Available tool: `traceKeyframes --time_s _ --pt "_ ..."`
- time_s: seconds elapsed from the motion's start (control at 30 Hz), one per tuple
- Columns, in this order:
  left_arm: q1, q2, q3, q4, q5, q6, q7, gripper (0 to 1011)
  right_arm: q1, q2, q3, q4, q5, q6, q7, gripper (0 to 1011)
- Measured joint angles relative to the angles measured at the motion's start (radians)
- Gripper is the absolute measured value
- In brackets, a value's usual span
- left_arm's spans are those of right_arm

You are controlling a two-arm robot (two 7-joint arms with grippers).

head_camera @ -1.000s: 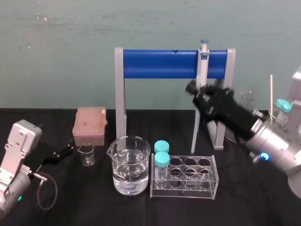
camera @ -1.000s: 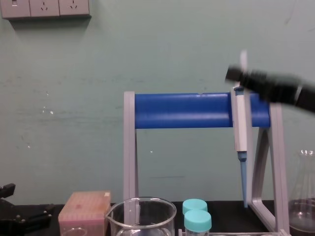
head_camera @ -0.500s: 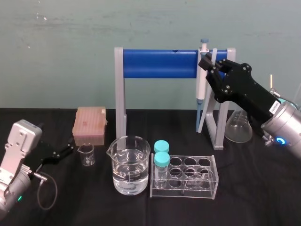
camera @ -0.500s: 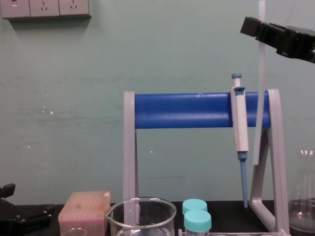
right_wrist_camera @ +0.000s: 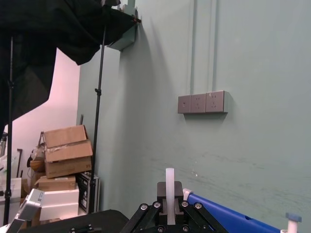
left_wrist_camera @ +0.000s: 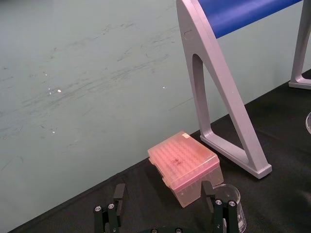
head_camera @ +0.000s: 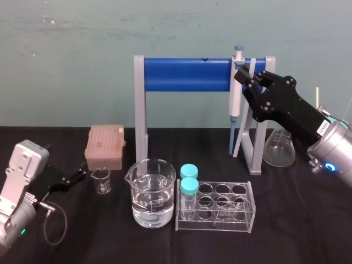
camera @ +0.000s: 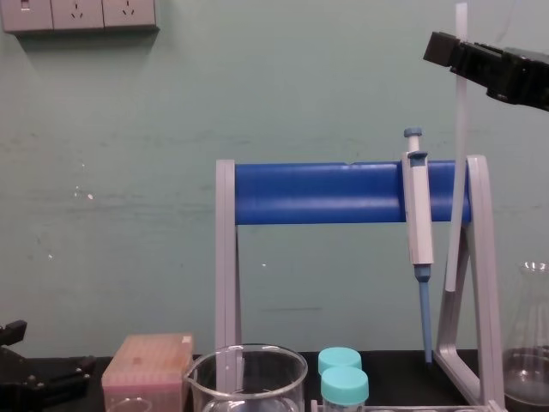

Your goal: Pick up the stirring rod with one hand, then place it down.

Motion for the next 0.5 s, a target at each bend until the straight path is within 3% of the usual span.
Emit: traceKeyframes --time_s 0.5 --pt "0.000 0.000 0.000 0.000 0.000 0.000 0.000 1000 -0.008 0.001 0.000 -0.009 0.003 0.001 -0.005 72"
